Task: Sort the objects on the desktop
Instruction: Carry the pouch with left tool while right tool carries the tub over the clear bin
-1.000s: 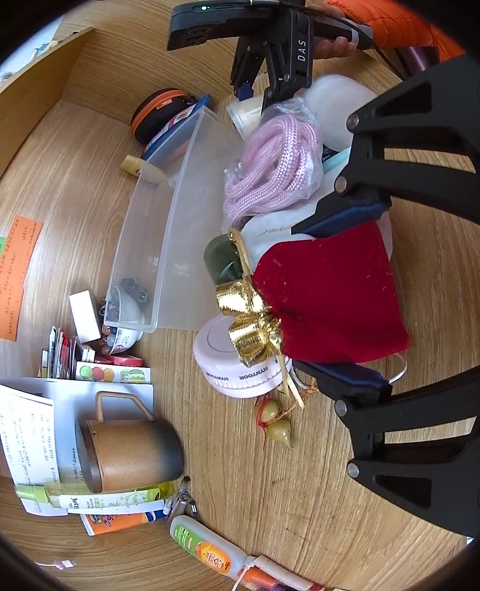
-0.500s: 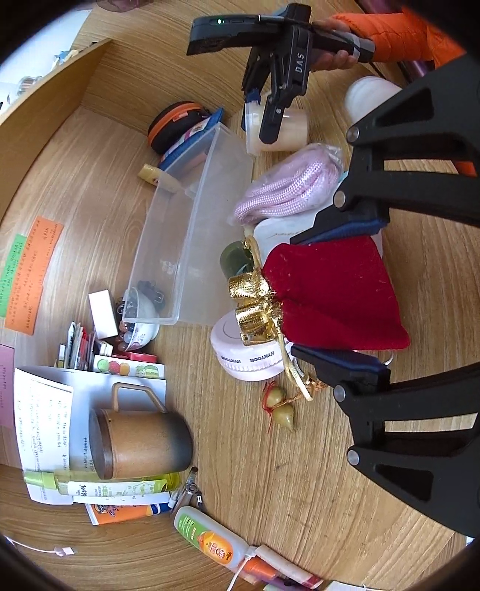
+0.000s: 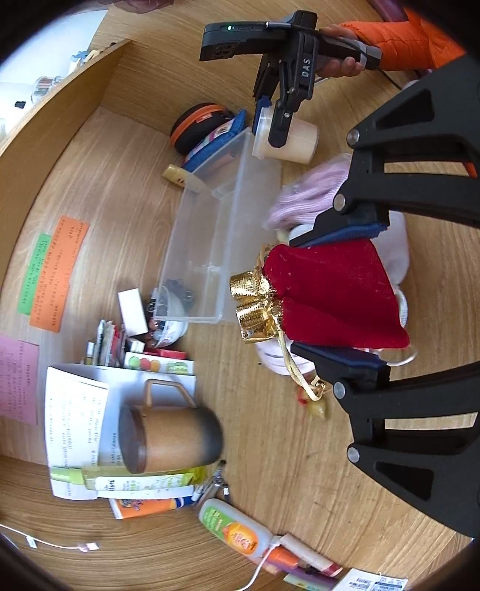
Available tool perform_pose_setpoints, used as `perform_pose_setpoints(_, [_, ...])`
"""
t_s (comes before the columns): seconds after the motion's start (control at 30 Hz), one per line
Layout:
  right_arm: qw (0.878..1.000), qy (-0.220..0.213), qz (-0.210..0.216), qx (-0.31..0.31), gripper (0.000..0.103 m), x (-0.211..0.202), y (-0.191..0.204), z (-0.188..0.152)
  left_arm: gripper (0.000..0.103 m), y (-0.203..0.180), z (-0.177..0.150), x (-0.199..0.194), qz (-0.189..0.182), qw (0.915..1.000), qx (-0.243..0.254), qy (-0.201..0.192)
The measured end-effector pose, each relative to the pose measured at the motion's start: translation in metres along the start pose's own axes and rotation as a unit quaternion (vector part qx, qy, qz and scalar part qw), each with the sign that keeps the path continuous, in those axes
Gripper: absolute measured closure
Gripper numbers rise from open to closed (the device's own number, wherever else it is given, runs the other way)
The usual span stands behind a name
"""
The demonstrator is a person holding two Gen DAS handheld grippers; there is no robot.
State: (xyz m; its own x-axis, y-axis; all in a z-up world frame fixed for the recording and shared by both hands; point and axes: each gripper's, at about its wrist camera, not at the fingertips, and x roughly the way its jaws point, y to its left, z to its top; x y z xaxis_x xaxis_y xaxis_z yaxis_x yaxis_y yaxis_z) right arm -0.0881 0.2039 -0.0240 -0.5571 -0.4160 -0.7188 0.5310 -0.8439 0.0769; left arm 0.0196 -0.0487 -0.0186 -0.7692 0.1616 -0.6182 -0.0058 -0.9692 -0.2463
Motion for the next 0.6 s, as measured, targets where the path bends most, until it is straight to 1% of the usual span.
perform_pose_setpoints(0.13, [1.0, -0.006, 0.016, -0.019, 0.038, 0.001, -0.001, 0.012, 0.056, -0.006, 0.01, -0.001, 0.005, 0.9999, -0.002, -0.01])
perform_pose_setpoints(0.37, [0.998, -0.021, 0.037, -0.036, 0.038, -0.003, 0.006, 0.023, 0.056, -0.013, 0.027, -0.003, 0.012, 0.9997, 0.011, -0.019])
perform_pose_setpoints(0.47, [0.998, -0.031, 0.037, -0.035, 0.038, -0.01, 0.006, 0.027, 0.056, -0.015, 0.033, -0.004, 0.009, 0.9995, 0.019, -0.024])
perform_pose_setpoints(0.6, [0.998, -0.046, 0.023, -0.034, 0.038, -0.021, 0.005, 0.033, 0.056, -0.018, 0.044, -0.006, -0.001, 0.9989, 0.031, -0.034])
